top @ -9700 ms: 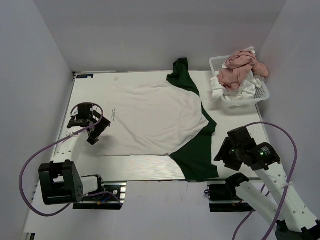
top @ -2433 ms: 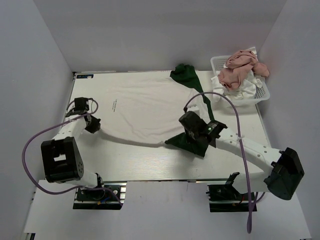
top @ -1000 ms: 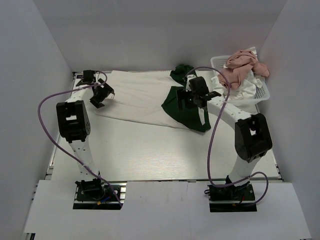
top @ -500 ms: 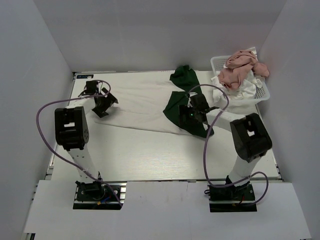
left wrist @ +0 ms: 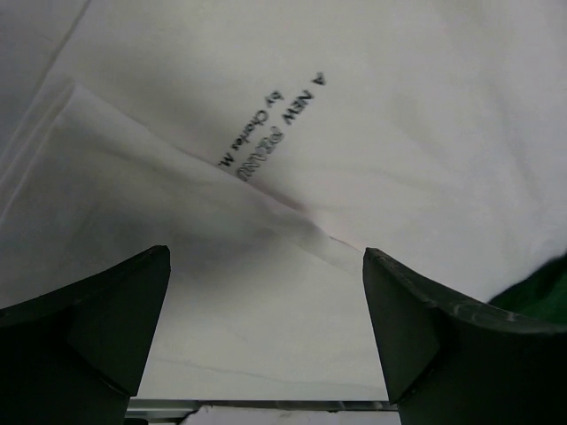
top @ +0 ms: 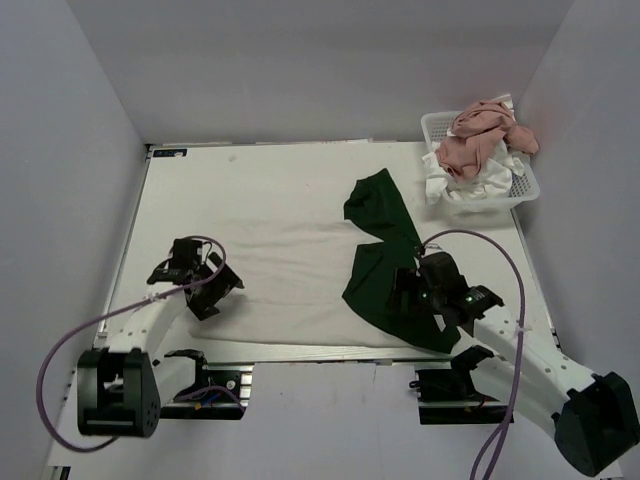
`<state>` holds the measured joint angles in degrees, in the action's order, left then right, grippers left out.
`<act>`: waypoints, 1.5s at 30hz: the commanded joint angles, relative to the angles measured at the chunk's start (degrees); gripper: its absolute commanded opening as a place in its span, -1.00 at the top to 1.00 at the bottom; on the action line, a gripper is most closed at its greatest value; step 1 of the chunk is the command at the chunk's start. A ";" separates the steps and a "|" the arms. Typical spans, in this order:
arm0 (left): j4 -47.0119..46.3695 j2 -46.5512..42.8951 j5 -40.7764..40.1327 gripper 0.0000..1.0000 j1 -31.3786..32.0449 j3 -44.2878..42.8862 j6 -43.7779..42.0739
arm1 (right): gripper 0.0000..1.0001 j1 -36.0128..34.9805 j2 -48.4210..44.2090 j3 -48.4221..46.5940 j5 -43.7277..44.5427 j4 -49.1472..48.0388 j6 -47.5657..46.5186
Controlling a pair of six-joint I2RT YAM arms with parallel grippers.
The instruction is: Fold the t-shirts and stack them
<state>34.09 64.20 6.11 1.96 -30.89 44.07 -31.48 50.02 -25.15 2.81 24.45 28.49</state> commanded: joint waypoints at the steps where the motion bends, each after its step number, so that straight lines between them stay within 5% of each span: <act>1: 5.55 -8.38 1.53 -0.98 0.85 -2.23 2.50 | -0.81 -1.65 -1.07 -4.99 -1.66 2.37 -1.85; 7: 8.97 -9.72 -6.70 -0.98 0.86 -13.39 2.51 | -0.81 -5.34 14.90 -11.59 -8.78 -6.77 -5.02; 22: 5.46 11.37 -7.60 -0.98 -0.90 -26.66 0.66 | -0.81 -8.86 54.45 -42.06 -8.79 -19.44 -4.23; 30: 7.66 17.53 -14.96 -0.98 -0.90 -32.20 -0.39 | -0.81 -7.80 58.18 -53.69 -5.54 -18.82 -6.08; 35: 8.71 25.25 -17.01 -0.98 -2.83 -42.83 -5.22 | -0.81 -3.85 56.15 -57.71 2.19 -16.03 -6.96; 45: 19.42 50.47 -25.26 -0.96 -4.15 -69.46 -6.90 | -0.81 9.41 69.68 -79.94 4.13 -1.69 -10.21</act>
<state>47.53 111.39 -13.37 -2.24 -94.00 37.91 -24.71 115.37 -99.24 5.50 16.43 20.32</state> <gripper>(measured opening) 0.986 0.904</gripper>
